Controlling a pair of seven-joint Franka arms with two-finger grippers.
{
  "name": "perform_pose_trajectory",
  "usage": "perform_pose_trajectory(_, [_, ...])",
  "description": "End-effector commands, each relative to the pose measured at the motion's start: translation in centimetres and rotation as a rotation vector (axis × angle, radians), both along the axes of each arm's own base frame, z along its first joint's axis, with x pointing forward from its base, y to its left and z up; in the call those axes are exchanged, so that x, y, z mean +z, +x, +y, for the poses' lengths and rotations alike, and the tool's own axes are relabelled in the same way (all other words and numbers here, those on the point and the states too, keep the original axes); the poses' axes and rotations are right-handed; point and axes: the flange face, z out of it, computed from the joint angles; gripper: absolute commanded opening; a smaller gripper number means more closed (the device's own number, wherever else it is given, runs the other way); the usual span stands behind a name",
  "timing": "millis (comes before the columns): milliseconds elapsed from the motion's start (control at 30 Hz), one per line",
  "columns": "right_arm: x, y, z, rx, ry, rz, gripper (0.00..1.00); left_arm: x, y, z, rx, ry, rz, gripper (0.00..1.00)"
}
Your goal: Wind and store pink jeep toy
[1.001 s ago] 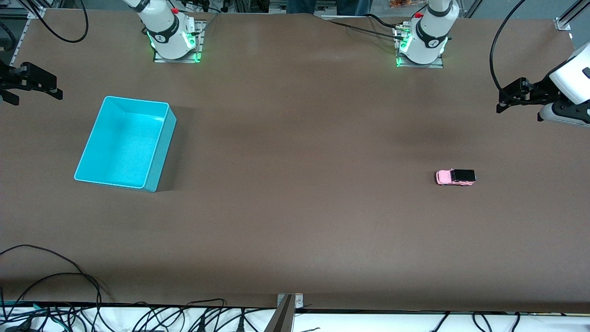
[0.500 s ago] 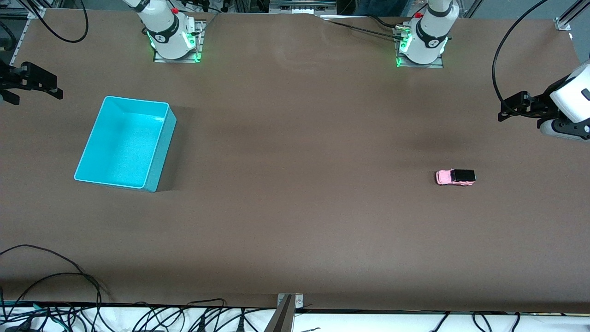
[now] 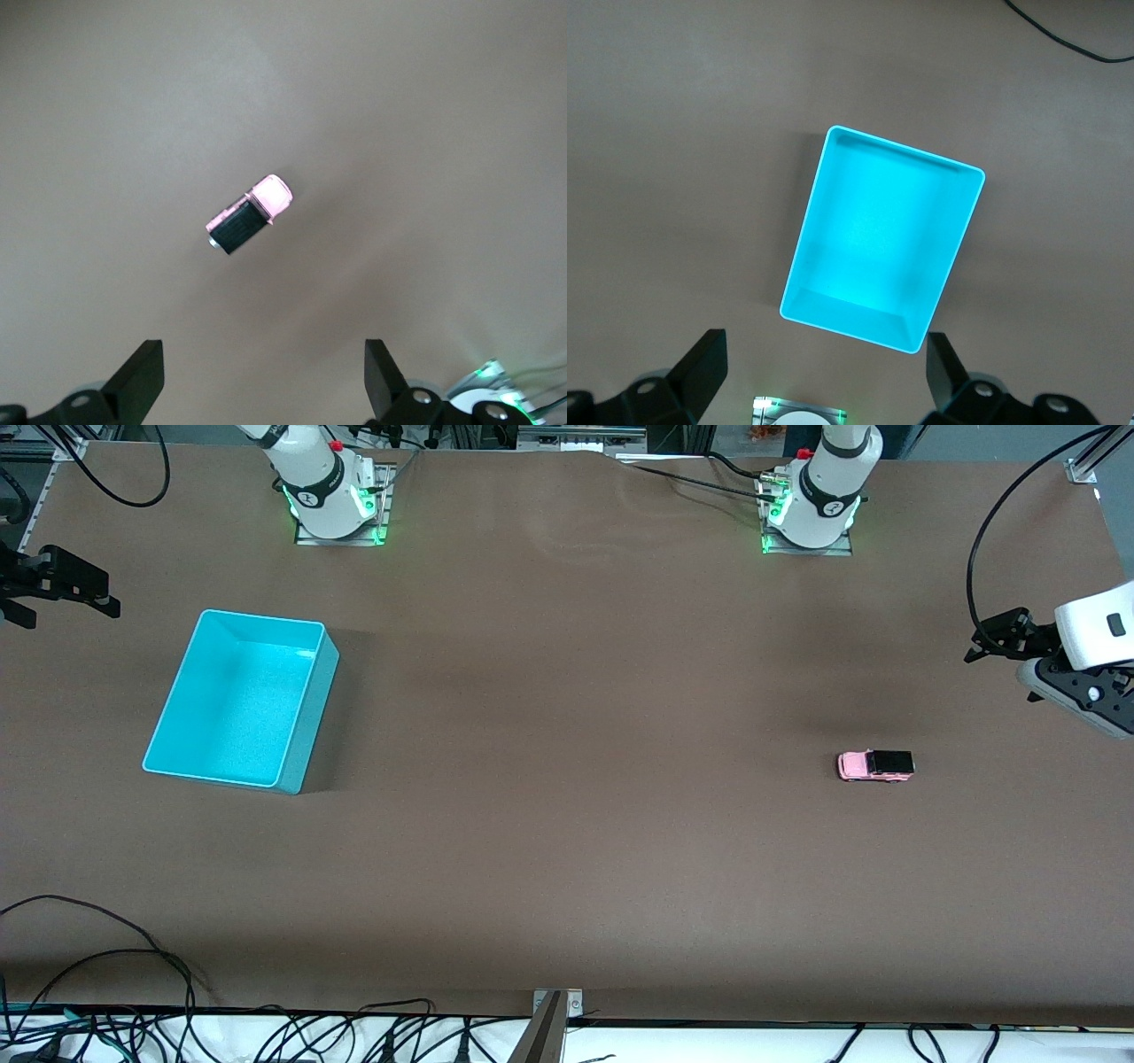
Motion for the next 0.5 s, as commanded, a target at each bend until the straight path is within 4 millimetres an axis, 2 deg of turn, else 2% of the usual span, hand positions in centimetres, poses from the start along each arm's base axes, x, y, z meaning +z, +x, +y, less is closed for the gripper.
perform_pose_trajectory(0, [0.5,0.1,0.3,-0.008,0.015,-0.008,1.0,-2.2,1.6,1.0,-0.211,-0.002,0.007,1.0])
perform_pose_trajectory(234, [0.4,0.0,0.3,-0.008,0.015,0.0,1.0,-6.3,2.4,1.2,-0.419,-0.012,-0.02,1.0])
perform_pose_trajectory(267, [0.4,0.0,0.3,-0.008,0.015,0.0,1.0,-7.4,2.4,1.2,-0.45,-0.017,-0.017,1.0])
perform_pose_trajectory(300, [0.4,0.0,0.3,-0.008,0.015,0.0,1.0,-10.8,1.8,2.3,-0.526,-0.026,-0.032,1.0])
perform_pose_trajectory(467, [0.4,0.0,0.6,-0.003,0.015,0.0,1.0,-13.5,1.3,2.5,-0.597,-0.032,-0.046,1.0])
